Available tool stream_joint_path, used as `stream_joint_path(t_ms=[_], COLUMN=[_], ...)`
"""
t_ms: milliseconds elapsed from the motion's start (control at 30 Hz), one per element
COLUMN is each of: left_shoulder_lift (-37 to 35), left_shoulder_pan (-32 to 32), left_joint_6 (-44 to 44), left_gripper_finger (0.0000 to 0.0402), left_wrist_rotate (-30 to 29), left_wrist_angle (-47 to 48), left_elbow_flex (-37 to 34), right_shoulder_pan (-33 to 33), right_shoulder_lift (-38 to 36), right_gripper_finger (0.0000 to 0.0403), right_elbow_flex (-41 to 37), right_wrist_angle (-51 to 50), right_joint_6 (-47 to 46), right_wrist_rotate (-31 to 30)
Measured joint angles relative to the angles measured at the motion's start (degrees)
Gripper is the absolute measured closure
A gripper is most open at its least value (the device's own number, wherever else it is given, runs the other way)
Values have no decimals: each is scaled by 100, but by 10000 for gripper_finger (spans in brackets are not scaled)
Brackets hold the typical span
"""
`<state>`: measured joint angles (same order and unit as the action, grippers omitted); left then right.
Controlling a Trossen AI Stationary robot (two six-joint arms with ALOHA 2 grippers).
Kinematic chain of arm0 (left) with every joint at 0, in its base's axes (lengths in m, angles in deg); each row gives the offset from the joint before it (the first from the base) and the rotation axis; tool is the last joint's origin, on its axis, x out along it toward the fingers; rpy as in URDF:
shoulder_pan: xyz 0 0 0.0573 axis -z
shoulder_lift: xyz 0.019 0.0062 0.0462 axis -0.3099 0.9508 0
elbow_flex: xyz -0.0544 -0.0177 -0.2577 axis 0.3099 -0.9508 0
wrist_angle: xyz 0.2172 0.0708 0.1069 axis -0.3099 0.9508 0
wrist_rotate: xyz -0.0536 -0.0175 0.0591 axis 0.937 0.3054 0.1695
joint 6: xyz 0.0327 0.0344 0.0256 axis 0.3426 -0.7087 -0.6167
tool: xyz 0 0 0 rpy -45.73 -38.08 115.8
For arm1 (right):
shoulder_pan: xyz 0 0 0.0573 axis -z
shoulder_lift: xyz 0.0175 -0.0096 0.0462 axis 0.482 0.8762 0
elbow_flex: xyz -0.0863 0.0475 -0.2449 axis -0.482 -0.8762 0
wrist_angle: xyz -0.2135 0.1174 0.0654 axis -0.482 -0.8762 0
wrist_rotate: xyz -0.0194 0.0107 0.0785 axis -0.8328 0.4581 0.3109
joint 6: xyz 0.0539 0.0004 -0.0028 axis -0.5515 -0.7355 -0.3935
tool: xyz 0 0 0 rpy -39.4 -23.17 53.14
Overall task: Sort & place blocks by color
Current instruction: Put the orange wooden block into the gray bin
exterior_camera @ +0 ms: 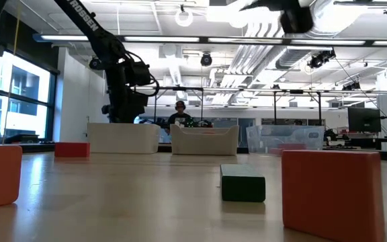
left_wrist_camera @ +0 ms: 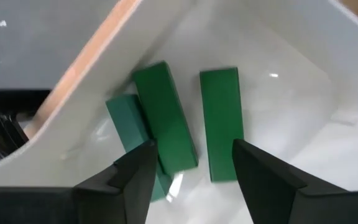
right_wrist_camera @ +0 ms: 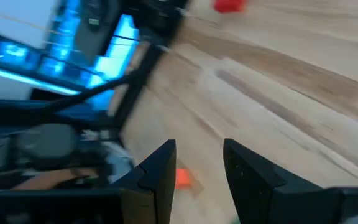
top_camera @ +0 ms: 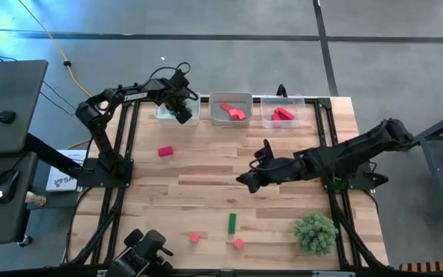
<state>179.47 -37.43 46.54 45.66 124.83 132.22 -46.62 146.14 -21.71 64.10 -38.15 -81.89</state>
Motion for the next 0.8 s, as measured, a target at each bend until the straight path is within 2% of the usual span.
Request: stream_joint_path(t_ms=[200, 400, 600, 800], left_shoulder_lift=[-211, -737, -1454, -2160], left_shoulder_pan=[9, 18, 175, 526], left_joint_6=[8, 10, 309, 549], left_gripper_finger=[198, 197, 199, 197], left_wrist_rotate=[2, 6, 208, 736], left_wrist_angle=[160, 179, 366, 680], left_elbow_flex=[0, 0, 2, 2], right_shoulder_pan=[-74, -74, -74, -74], right_shoulder_lift=[0, 0, 13, 326], right_gripper_finger=[279, 279, 279, 279], right_elbow_flex=[0, 0, 70, 746], right_wrist_angle=[1099, 1831, 1867, 1594], right_joint_6=[634, 1147, 1255, 1727], right_wrist_rotate=[-172, -494, -568, -607])
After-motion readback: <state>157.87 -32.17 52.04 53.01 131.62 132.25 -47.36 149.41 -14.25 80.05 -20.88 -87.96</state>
